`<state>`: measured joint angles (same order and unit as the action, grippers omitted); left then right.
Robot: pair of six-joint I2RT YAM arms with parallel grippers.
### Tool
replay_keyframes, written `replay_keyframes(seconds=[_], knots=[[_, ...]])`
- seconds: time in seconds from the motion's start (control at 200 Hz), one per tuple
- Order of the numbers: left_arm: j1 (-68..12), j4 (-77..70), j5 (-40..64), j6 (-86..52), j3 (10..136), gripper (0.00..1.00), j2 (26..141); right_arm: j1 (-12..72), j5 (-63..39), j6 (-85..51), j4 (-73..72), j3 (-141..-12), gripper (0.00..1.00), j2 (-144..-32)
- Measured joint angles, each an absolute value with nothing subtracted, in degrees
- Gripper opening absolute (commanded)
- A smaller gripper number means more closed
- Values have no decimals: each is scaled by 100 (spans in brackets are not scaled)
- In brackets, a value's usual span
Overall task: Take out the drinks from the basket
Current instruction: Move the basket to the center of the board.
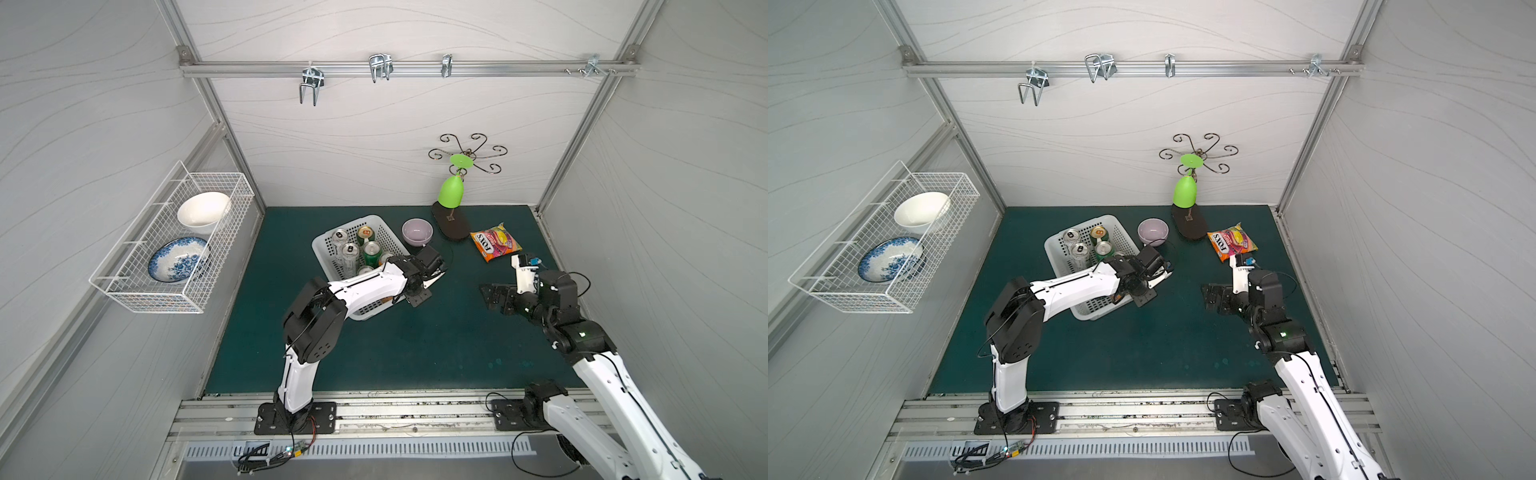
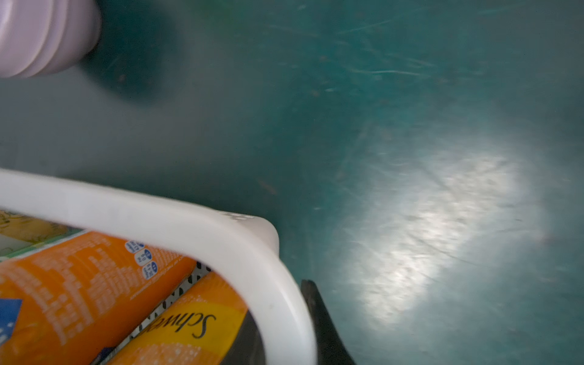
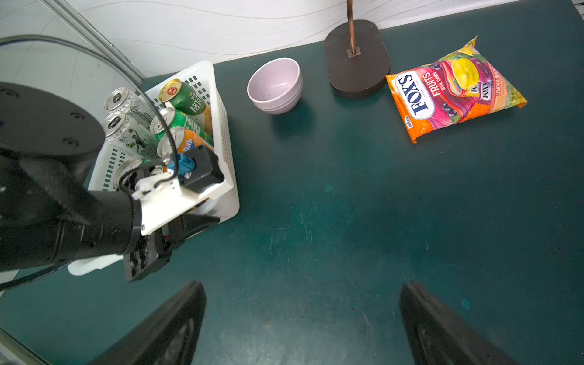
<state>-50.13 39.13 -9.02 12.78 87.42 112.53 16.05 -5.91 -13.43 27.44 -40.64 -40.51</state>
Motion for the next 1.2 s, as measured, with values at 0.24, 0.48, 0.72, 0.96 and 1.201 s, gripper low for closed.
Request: replay_keyframes(seconds=[0.24, 0.48, 0.72, 0.96, 1.201], knots=[[-5621, 4014, -943, 919, 8742, 17, 11222, 1566, -497, -1347, 2915, -4071, 99, -3990], [-6016, 4016, -799, 687, 8742, 26, 11220, 1533, -447, -1347, 2967, -4075, 99, -3968], [-6125, 3771, -451, 648, 8735, 55, 10619, 1490, -447, -1345, 3068, -4121, 99, -3957], [-6141, 3365, -384, 637, 8313, 68, 9507, 1487, -587, -1221, 3282, -4501, 99, -4128], [-5564, 3190, -279, 401, 7030, 75, 7985, 2204, -727, -1048, 3538, -5183, 99, -4880]])
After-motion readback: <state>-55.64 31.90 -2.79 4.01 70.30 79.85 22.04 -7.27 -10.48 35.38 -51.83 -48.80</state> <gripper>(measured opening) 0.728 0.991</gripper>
